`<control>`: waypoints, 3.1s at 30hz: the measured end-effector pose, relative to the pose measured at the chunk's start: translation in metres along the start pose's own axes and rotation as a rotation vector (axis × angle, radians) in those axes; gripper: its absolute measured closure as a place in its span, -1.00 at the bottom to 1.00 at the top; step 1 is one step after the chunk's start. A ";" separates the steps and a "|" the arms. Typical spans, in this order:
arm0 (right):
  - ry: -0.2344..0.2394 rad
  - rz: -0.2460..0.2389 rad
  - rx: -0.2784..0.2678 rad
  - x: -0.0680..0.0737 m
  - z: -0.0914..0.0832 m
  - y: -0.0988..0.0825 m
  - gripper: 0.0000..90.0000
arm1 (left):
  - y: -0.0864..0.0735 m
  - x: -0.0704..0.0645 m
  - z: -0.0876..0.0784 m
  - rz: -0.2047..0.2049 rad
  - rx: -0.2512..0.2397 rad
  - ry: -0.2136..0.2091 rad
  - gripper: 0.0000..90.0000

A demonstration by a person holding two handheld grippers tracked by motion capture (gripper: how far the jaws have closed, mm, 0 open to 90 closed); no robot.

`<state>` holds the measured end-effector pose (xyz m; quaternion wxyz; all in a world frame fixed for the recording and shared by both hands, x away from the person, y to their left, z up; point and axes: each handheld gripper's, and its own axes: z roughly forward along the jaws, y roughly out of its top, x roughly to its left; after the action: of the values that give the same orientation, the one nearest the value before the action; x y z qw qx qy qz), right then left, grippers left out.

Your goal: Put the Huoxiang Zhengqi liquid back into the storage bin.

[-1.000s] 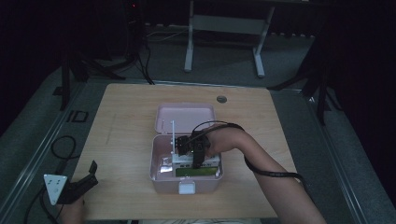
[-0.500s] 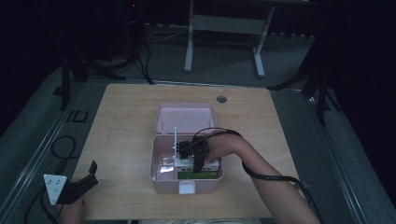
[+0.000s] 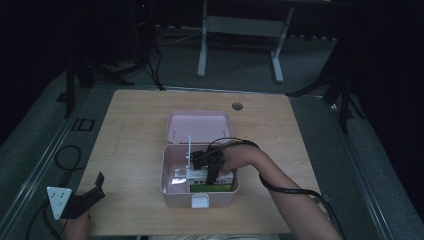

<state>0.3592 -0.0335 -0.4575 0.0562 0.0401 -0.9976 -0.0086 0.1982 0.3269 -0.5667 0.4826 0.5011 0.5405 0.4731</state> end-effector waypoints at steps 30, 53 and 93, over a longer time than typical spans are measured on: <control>-0.196 0.190 -0.380 -0.001 -0.108 -0.112 -0.68 | 0.000 -0.001 0.000 0.005 0.002 0.003 -1.00; -0.356 0.416 -0.538 -0.033 -0.013 -0.191 -0.70 | 0.000 0.000 0.001 0.002 0.002 0.002 -1.00; -0.668 1.015 -0.886 -0.023 0.076 -0.304 -0.71 | 0.000 0.000 0.001 0.002 0.005 0.002 -1.00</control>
<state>0.3976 -0.3335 -0.5420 -0.2416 -0.4560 -0.7607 -0.3938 0.1990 0.3267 -0.5665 0.4804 0.5022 0.5417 0.4729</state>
